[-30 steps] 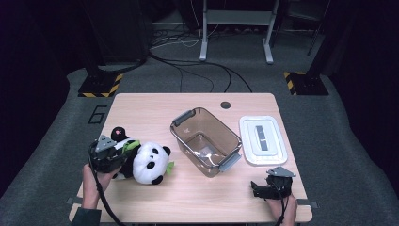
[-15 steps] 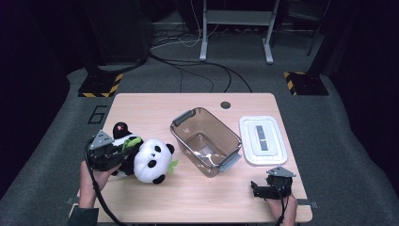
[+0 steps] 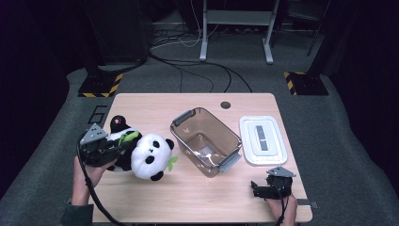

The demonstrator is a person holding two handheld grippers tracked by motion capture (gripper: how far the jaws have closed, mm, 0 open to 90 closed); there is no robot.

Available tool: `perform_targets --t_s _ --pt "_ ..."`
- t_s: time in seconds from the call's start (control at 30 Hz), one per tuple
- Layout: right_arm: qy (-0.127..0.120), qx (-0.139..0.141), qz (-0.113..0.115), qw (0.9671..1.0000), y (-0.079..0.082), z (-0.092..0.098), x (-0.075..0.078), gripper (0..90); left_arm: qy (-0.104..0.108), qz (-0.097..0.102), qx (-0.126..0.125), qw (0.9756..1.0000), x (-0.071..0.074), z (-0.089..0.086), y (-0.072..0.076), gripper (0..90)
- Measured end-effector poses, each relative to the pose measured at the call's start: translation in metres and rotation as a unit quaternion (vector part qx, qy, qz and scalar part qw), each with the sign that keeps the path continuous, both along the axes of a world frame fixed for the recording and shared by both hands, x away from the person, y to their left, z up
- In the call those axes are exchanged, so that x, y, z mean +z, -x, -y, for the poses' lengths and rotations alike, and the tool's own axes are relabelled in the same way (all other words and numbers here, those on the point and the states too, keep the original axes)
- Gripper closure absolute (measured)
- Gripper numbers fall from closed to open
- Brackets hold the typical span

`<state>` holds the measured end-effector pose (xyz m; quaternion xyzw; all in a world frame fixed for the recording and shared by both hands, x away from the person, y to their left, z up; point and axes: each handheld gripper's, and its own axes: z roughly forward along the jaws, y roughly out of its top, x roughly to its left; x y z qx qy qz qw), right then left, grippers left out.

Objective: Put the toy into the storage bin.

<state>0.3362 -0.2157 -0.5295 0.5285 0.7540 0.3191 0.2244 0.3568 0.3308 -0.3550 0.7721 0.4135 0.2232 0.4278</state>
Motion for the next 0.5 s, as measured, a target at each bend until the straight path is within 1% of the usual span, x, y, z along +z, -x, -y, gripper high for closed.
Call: perform_targets --t_s 0.13,0.5 --pt "0.001 0.001 0.000 1.0000 0.000 0.000 0.000 0.2 0.005 0.006 -0.008 0.9999 0.008 0.001 0.000 74.8" --pt "0.001 0.001 0.000 1.0000 0.000 0.000 0.000 0.2 0.008 0.021 -0.027 0.9994 0.030 0.006 -0.005 74.8"
